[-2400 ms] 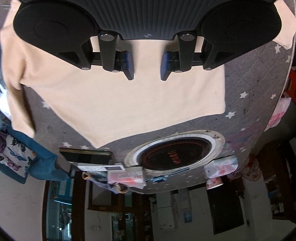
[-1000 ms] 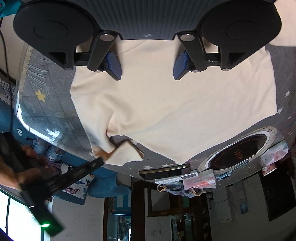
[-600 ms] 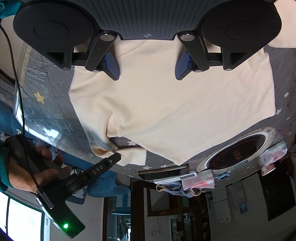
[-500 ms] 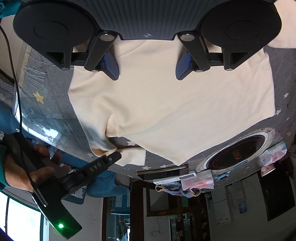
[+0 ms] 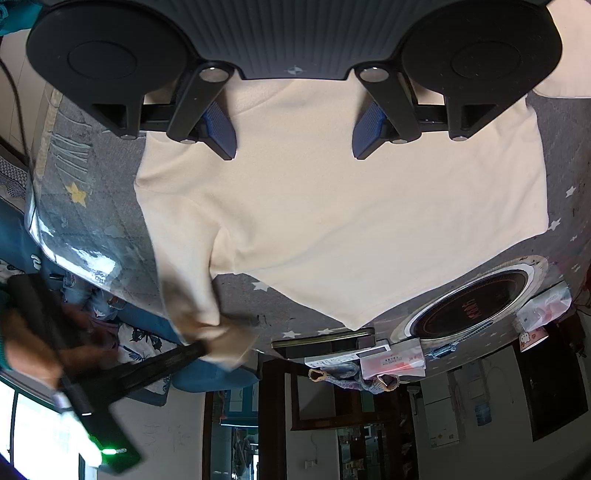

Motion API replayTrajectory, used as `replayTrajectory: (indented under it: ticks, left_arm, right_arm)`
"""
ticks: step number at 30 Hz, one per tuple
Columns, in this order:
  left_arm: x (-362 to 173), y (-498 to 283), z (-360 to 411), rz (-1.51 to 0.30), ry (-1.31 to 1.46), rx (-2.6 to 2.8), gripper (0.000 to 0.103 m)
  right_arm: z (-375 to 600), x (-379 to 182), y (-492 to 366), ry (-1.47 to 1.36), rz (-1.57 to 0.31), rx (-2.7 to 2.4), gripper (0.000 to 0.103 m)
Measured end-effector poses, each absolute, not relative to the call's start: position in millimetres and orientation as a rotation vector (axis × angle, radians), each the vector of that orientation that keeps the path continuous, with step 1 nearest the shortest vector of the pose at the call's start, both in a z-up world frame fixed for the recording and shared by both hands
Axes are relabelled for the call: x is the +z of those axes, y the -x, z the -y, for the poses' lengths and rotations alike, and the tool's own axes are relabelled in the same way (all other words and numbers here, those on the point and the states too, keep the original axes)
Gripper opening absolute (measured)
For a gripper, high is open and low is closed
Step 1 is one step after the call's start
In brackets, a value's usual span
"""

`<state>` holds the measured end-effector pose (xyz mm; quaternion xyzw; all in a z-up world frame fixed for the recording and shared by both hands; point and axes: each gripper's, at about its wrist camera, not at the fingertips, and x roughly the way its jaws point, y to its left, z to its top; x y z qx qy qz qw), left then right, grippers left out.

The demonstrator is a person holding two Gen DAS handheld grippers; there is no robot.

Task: Fold clothes
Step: 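Fold the held sleeve across the sweatshirt body with the right gripper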

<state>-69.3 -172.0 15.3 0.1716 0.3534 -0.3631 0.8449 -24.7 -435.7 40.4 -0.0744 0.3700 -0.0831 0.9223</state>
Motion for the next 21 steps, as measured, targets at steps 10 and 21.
replayTrajectory:
  ticks: [10, 21]
  left_arm:
    - [15.4, 70.7, 172.0, -0.743, -0.372, -0.771, 0.074]
    - [15.6, 72.8, 168.8, -0.752, -0.37, -0.762, 0.075]
  right_arm:
    - [490.2, 47.6, 69.2, 0.031, -0.793, -0.25, 0.035]
    - [505.0, 17.0, 16.2, -0.098, -0.834, -0.291, 0.045]
